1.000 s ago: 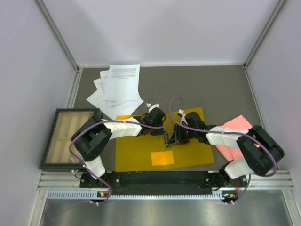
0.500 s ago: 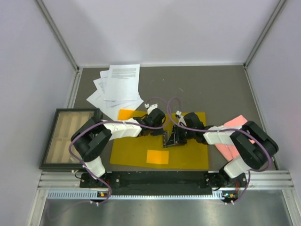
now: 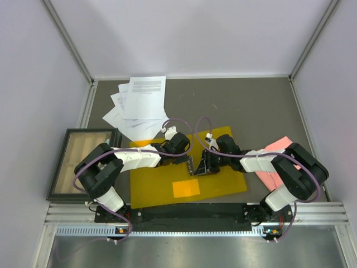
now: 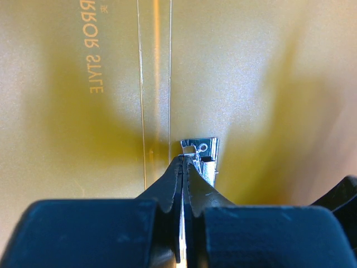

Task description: Put the files into the folder

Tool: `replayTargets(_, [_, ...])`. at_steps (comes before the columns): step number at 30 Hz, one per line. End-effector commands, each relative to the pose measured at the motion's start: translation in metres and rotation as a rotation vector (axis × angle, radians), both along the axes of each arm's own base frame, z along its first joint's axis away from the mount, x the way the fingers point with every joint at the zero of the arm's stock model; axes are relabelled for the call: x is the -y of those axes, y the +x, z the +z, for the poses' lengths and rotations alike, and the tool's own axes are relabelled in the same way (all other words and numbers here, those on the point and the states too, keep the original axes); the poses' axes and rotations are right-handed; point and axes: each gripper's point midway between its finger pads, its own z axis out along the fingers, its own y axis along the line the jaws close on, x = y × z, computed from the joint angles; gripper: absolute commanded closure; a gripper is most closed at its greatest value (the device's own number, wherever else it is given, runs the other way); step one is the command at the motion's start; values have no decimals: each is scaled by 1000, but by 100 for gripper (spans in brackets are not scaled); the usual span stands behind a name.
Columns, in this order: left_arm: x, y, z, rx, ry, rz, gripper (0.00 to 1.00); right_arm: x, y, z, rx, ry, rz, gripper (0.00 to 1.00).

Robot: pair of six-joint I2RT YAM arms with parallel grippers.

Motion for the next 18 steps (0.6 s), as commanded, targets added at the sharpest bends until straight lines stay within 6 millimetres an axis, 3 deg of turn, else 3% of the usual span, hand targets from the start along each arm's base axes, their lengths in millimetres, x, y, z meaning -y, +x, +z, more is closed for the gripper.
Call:
replayTargets(1, [-6,5,12,27,-50,109,100,-21,3,14,40,60,39,71])
replayTargets(18, [-1,2,6,0,-82,123,100,-36,6,10,18,88,75,75])
